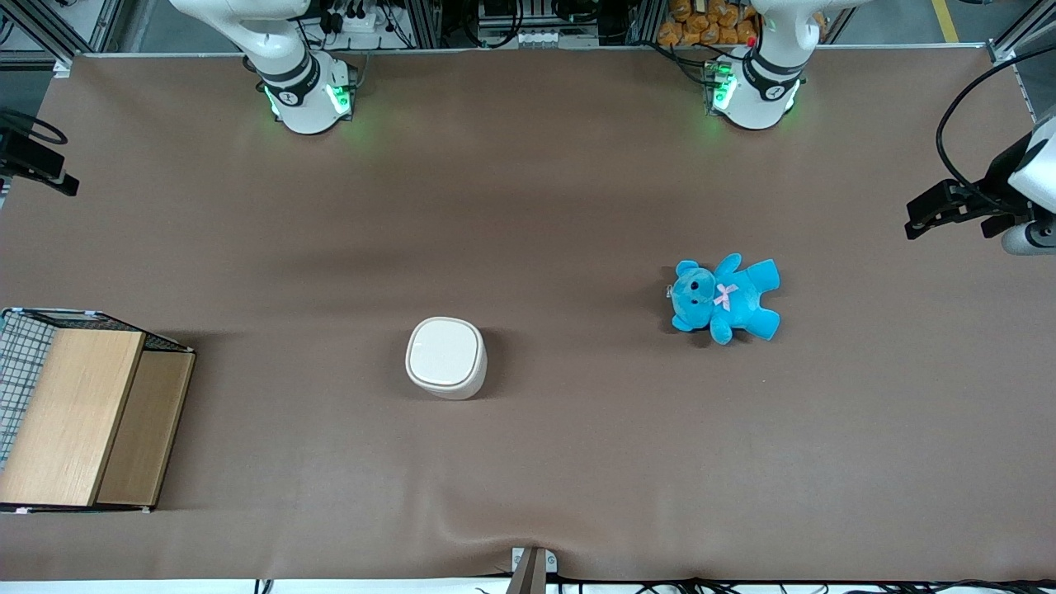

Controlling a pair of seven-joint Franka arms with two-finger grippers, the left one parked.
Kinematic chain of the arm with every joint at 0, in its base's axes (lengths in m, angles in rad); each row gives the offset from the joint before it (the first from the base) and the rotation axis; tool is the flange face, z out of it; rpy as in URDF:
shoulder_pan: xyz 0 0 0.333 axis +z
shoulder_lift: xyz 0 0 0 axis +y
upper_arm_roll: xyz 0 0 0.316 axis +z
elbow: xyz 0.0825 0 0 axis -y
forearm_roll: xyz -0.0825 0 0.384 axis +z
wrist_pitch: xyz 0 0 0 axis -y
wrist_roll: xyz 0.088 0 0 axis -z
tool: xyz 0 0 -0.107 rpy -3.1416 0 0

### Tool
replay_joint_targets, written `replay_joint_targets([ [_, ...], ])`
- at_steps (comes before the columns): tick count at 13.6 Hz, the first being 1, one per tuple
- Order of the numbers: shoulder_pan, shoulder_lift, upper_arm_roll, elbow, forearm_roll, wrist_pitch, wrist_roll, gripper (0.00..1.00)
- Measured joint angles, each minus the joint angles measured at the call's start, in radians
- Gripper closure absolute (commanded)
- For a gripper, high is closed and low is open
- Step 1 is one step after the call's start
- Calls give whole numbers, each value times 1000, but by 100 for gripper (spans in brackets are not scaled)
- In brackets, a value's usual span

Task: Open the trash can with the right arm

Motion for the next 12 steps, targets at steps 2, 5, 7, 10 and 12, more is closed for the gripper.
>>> replay_joint_targets([
  [2, 0, 0, 0, 0, 0, 0, 0, 0],
  [5, 0, 0, 4, 0, 0, 0, 0, 0],
  [7, 2, 2, 12, 0, 0, 1, 0, 0],
  [10, 49, 26, 23, -2, 1, 2, 8, 0],
  [12, 103, 72, 26, -3, 2, 16, 57, 0],
])
